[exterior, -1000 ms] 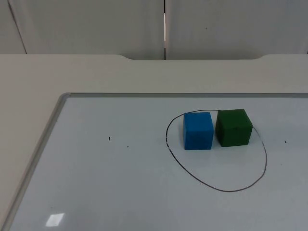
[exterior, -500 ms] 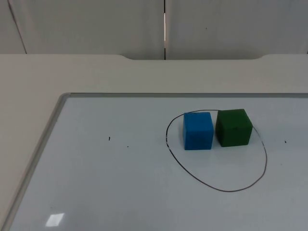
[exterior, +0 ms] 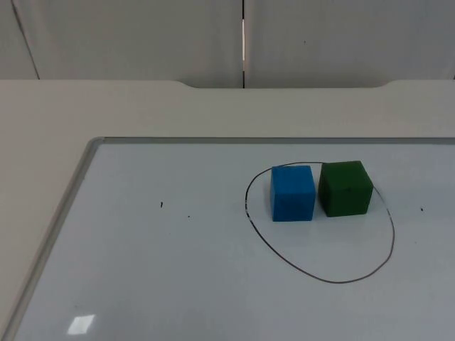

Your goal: Push the two cubes into the marked area.

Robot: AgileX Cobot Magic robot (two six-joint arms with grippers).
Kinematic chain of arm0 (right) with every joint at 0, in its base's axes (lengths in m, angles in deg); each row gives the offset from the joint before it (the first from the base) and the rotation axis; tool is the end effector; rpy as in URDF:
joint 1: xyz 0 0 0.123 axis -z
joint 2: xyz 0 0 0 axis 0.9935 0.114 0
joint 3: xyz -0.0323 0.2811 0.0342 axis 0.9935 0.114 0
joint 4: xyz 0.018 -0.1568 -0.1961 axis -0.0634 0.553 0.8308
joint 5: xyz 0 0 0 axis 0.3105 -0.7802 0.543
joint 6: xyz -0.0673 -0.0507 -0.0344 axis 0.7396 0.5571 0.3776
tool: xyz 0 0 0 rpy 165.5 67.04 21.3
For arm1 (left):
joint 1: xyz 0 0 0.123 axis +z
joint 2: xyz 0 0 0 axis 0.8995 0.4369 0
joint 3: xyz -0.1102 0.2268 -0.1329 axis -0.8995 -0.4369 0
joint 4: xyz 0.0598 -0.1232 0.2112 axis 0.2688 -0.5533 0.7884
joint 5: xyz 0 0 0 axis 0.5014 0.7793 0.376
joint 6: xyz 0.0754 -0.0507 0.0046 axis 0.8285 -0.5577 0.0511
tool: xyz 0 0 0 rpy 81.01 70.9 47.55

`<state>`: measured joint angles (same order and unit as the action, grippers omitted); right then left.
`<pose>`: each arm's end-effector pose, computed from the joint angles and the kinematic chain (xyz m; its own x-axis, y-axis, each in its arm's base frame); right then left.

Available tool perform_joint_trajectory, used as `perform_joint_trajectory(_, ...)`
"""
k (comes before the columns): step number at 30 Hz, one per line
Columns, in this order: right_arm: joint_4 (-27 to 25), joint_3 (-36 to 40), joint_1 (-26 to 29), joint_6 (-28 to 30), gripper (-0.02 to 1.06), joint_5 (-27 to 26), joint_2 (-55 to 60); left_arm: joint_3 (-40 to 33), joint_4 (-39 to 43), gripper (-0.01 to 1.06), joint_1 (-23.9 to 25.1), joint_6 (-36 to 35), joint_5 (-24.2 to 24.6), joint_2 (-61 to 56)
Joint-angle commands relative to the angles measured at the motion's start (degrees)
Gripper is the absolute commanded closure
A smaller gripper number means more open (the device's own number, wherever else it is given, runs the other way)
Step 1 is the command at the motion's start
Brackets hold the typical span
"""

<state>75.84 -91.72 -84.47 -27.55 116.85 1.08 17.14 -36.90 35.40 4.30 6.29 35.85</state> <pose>-0.0073 0.0019 0.2805 -0.4601 -0.0361 -0.8872 -0.0507 0.9986 -0.0143 -0.0035 0.0031 0.2762 -0.4012 0.2482 -0.8817 0.4811 0.8762 0.0277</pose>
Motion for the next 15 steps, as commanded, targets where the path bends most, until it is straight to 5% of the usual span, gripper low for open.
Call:
perform_joint_trajectory(1, -0.16, 0.12, 0.47, 0.09, -0.01, -0.18, -0.19, -0.25, 0.21, 0.00, 0.14, -0.47, 0.17, -0.28)
perform_joint_trajectory(11, -0.16, 0.12, 0.47, 0.09, -0.01, -0.18, -0.19, -0.25, 0.24, 0.00, 0.47, -0.47, 0.17, -0.28)
perform_joint_trajectory(15, -0.16, 0.12, 0.47, 0.09, -0.01, -0.18, -0.19, -0.25, 0.24, 0.00, 4.18, -0.47, 0.17, -0.28)
